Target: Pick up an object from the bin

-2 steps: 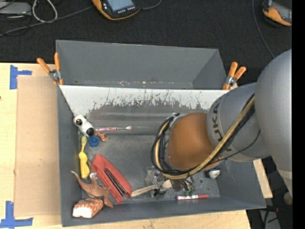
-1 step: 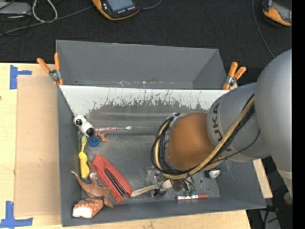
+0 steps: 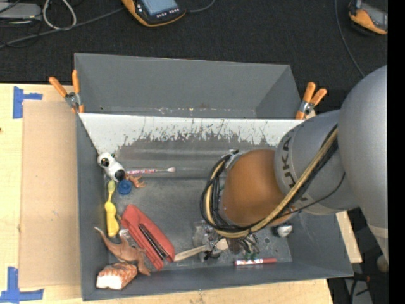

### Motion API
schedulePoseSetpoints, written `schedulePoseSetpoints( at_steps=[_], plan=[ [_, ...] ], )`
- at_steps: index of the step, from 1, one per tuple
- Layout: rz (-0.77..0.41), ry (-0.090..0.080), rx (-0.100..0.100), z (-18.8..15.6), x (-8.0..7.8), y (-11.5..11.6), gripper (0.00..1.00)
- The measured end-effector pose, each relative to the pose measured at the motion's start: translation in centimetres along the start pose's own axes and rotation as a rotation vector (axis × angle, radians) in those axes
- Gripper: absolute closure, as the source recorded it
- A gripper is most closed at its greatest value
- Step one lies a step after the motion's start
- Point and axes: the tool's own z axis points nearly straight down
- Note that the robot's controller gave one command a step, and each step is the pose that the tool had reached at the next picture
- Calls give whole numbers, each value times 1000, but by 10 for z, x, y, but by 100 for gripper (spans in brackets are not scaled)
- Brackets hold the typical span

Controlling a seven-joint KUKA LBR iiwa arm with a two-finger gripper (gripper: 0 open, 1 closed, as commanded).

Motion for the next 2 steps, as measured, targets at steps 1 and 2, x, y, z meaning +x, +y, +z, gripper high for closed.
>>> schedulePoseSetpoints(
  at_steps=[1, 2],
  plan=[
    [1, 0, 0, 0, 0, 0, 100],
    [2, 0, 0, 0, 0, 0, 100]
  ],
)
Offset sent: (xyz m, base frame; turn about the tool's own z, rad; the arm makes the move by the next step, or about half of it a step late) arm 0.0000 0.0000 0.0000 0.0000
